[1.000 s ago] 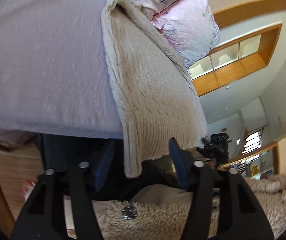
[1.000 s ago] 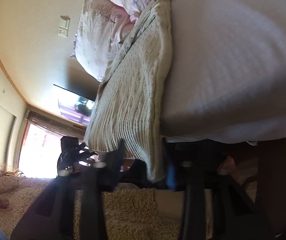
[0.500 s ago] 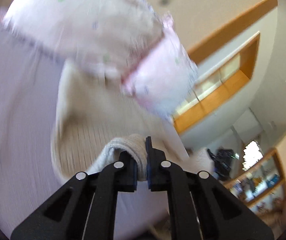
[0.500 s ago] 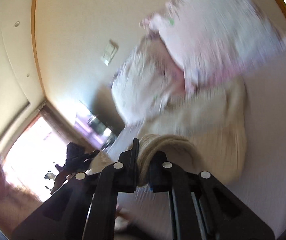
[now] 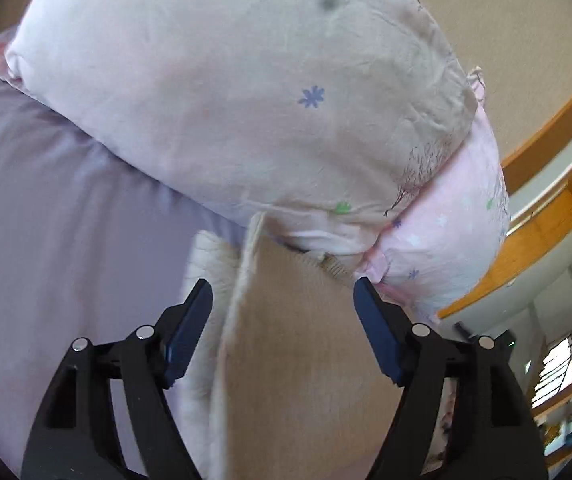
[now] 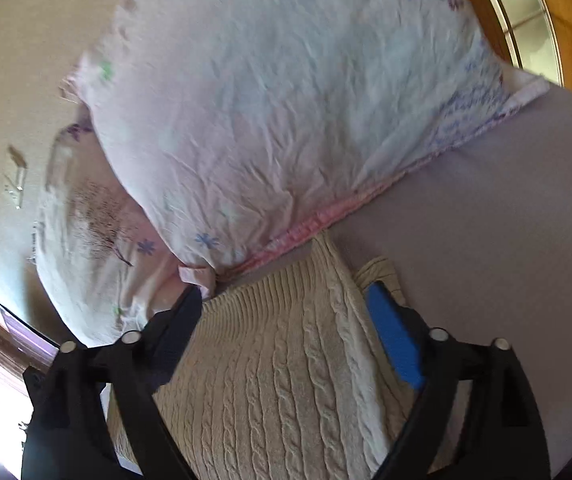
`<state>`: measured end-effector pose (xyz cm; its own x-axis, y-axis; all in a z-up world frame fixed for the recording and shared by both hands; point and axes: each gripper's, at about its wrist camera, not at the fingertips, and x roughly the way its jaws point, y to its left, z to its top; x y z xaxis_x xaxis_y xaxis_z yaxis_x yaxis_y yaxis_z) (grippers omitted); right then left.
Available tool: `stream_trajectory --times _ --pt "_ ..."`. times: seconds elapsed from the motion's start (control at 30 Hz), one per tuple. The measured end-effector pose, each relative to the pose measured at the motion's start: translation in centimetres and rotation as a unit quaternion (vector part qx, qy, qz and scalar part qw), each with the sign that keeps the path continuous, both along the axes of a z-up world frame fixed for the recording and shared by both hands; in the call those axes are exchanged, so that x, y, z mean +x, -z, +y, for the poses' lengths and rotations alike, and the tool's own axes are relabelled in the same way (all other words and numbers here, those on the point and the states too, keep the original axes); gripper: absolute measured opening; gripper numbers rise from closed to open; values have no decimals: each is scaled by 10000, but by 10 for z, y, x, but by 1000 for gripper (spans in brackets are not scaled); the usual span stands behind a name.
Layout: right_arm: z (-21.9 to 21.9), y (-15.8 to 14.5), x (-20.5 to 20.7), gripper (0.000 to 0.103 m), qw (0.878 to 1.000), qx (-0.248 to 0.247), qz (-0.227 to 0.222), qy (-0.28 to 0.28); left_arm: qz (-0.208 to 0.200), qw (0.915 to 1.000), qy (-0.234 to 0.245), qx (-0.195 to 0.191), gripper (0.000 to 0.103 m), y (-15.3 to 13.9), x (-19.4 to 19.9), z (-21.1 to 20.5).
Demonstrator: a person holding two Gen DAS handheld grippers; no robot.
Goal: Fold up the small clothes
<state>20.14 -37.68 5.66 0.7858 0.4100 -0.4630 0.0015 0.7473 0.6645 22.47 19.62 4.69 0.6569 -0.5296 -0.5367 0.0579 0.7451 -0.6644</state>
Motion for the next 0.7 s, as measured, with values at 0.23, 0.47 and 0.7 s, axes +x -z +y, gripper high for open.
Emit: stream_trajectory --times 0.23,0.47,0.7 --pt "-2 0 -18 92 9987 359 -76 -357 751 9959 483 -111 63 28 -3 3" --pt "-2 9 -33 92 9957 656 -94 -650 823 9963 37 -236 52 39 -12 -7" --pt "-18 0 -54 93 9923 787 -429 -858 822 9938 -226 718 71 31 -18 -21"
